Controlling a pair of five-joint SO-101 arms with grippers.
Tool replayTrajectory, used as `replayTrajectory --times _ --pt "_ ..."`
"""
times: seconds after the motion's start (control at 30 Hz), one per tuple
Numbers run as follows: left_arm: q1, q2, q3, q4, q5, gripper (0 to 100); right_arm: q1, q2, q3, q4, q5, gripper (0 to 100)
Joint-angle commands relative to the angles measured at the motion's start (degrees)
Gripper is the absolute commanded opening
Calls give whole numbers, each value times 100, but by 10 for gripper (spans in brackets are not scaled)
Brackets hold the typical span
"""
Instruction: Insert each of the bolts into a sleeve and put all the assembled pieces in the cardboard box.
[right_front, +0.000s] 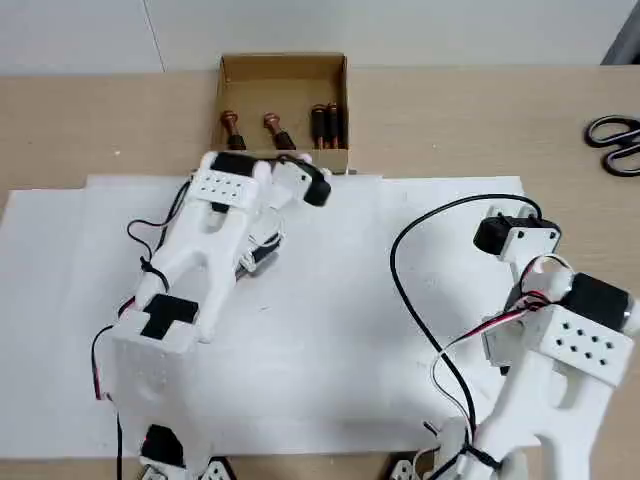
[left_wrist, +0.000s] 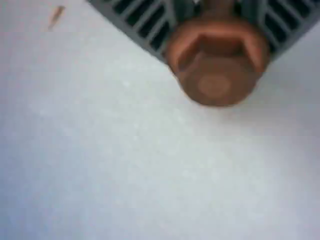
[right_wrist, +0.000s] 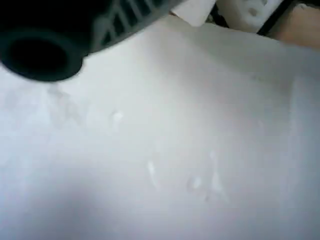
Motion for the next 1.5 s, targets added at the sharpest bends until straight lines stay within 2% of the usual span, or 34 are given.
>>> replayTrajectory --times 0.0,0.17,0.5,0.67,0.97,1.07,1.2,1.47 --pt "79 -809 -673 369 35 6 31 -119 -62 -22 53 9" --pt "299 -1626 -734 730 158 6 31 -127 -62 -22 176 9" --pt "343 -3244 -734 730 809 6 -40 -136 -536 92 325 4" --pt "343 -4018 -734 730 1073 6 -848 -136 -1266 330 273 4" --pt "343 -5829 -409 738 1899 6 -2070 -374 -1565 374 -501 4" --pt "343 -6444 101 738 2295 6 -2686 -813 -1521 374 -818 4" --pt "343 -7279 1033 738 2409 6 -3486 -1420 -1310 374 -1143 4" --pt "343 -8721 2888 668 2391 6 -3943 -2176 -607 145 -1231 8"
